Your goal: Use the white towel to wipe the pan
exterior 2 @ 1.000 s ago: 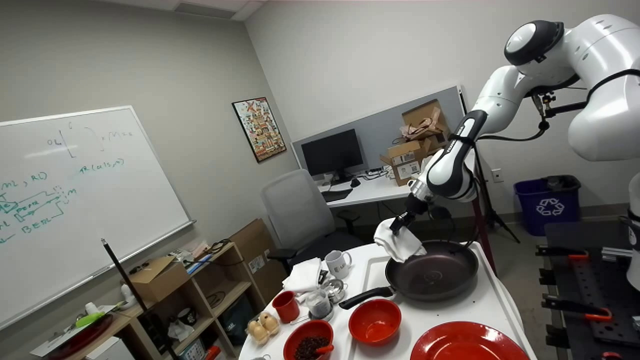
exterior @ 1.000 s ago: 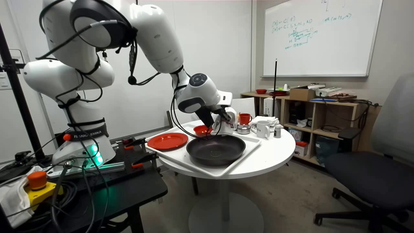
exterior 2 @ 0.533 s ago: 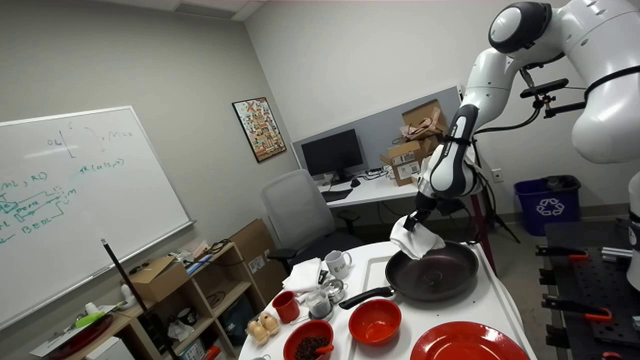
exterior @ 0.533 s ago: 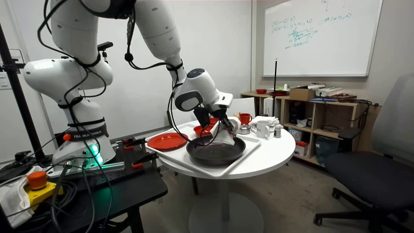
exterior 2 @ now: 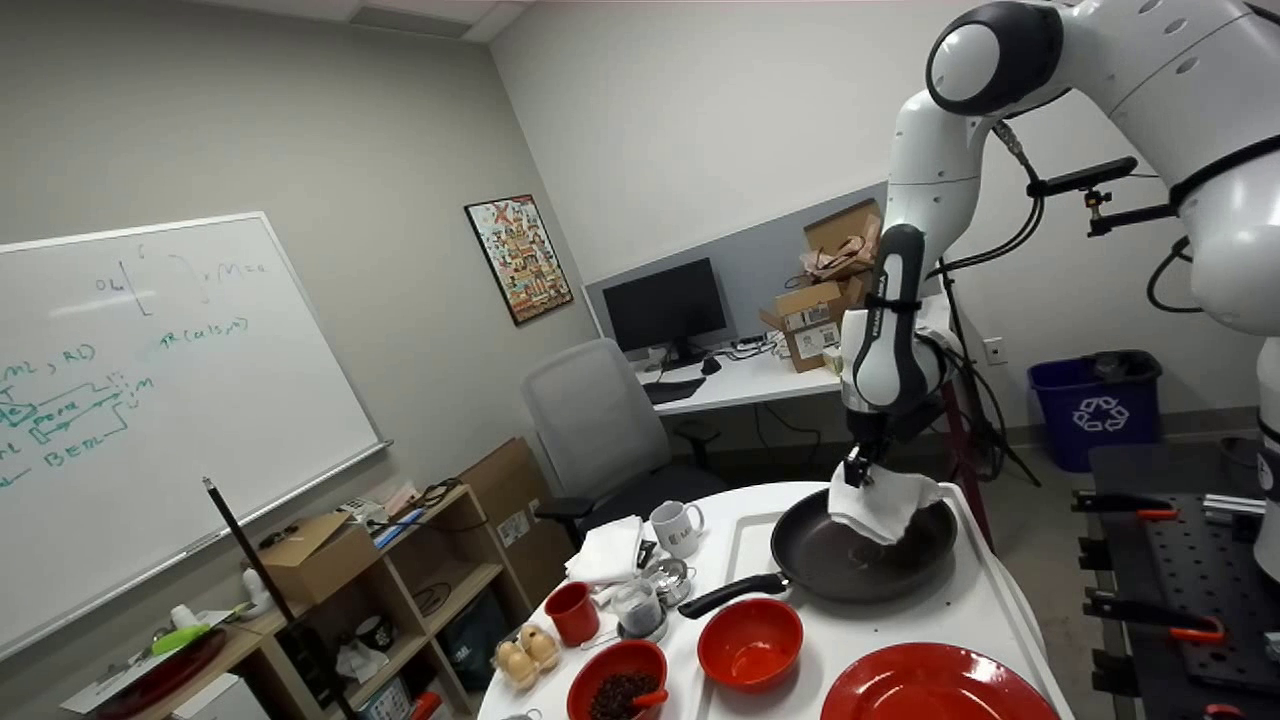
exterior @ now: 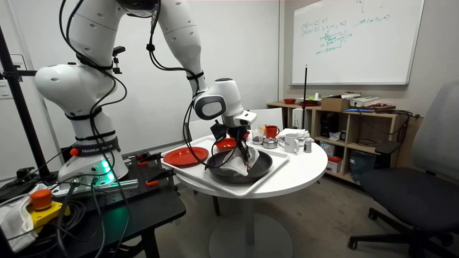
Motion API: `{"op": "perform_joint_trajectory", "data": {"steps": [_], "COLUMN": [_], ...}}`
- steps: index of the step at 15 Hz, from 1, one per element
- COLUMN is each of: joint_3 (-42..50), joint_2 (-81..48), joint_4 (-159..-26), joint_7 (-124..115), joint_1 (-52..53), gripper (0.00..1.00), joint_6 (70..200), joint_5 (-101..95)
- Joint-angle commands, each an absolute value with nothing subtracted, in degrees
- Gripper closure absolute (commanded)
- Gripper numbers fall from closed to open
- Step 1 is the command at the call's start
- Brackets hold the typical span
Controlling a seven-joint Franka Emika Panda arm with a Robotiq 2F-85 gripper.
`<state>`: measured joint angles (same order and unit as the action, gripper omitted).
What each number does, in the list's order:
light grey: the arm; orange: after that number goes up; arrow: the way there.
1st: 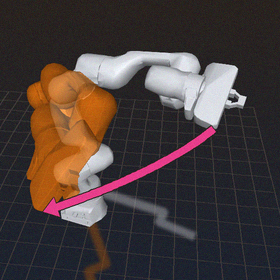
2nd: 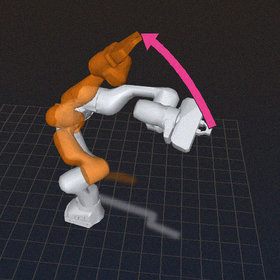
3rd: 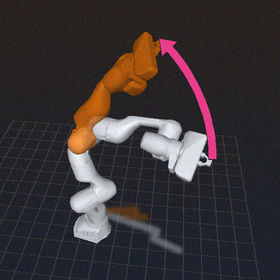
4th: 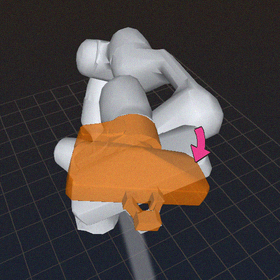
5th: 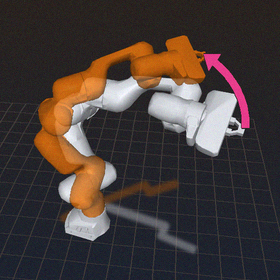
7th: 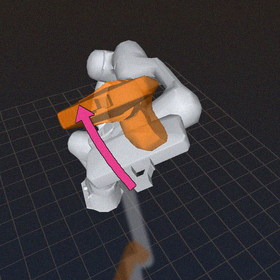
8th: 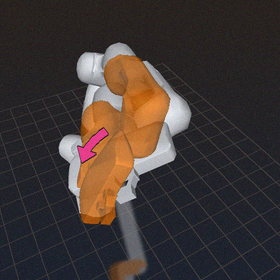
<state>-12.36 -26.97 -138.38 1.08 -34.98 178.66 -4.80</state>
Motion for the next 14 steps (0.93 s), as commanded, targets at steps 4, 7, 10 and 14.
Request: {"op": "perform_joint_trajectory", "data": {"steps": [4,7,10,14], "joint_3": [3.10,3.39,3.05,-0.11], "joint_2": [-30.71,-32.27,-33.74,-35.23], "joint_4": [-133.03,-131.50,-129.51,-125.96], "joint_7": [-4.26,-3.64,-3.23,1.02], "joint_1": [-12.08,-8.25,-6.66,-8.73], "gripper": [0.97,0.97,0.97,0.97], "joint_6": [164.61,162.41,159.88,154.31], "joint_5": [-3.42,-2.90,-2.57,-1.25]}}
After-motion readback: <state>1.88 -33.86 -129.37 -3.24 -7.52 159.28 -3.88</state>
